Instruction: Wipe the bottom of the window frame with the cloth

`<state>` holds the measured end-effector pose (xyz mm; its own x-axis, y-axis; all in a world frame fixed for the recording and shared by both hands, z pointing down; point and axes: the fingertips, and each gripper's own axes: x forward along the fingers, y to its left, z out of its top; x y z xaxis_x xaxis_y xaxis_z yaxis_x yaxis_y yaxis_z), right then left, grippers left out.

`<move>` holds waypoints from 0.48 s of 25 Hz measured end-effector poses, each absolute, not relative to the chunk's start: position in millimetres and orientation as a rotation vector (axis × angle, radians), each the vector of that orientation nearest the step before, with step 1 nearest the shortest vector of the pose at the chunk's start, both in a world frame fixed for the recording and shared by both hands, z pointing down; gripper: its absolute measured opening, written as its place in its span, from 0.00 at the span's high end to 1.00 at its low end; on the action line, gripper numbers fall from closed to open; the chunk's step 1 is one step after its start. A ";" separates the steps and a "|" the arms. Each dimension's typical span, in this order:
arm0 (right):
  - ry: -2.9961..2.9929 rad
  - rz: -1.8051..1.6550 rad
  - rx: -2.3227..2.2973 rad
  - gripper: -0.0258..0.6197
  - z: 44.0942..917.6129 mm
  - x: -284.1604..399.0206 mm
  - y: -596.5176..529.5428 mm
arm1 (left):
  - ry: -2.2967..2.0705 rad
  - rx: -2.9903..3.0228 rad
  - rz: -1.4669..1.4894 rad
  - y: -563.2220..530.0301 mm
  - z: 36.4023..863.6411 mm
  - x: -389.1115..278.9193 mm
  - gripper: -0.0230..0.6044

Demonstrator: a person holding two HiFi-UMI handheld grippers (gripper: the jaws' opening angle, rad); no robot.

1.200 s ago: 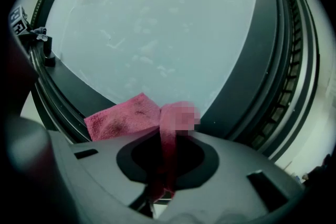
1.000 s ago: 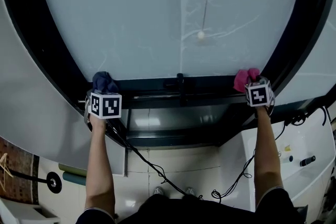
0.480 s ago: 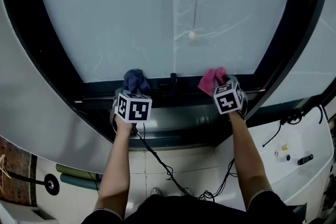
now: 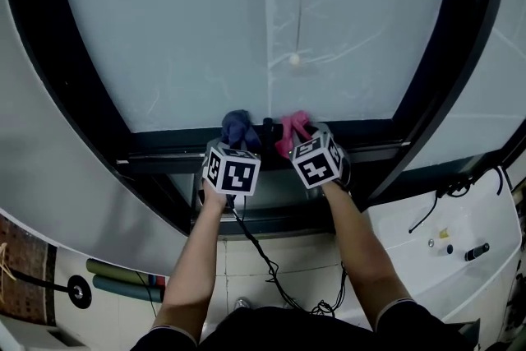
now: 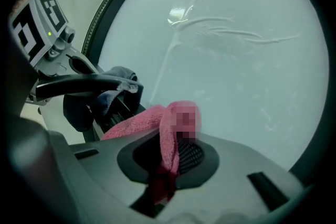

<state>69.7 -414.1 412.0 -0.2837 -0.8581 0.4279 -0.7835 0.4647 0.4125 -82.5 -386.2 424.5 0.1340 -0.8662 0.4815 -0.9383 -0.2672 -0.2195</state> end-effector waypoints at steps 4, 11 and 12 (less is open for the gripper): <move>-2.112 -0.151 1.359 0.88 411.9 69.6 -416.7 | -1.802 2.279 0.804 -389.3 423.7 -82.3 0.85; -2.235 -0.205 1.442 0.88 368.4 78.6 -386.2 | -1.915 2.367 0.658 -361.7 385.0 -99.7 0.85; -2.250 -0.229 1.444 0.88 360.6 78.1 -378.1 | -1.932 2.393 0.610 -350.7 372.7 -99.8 0.84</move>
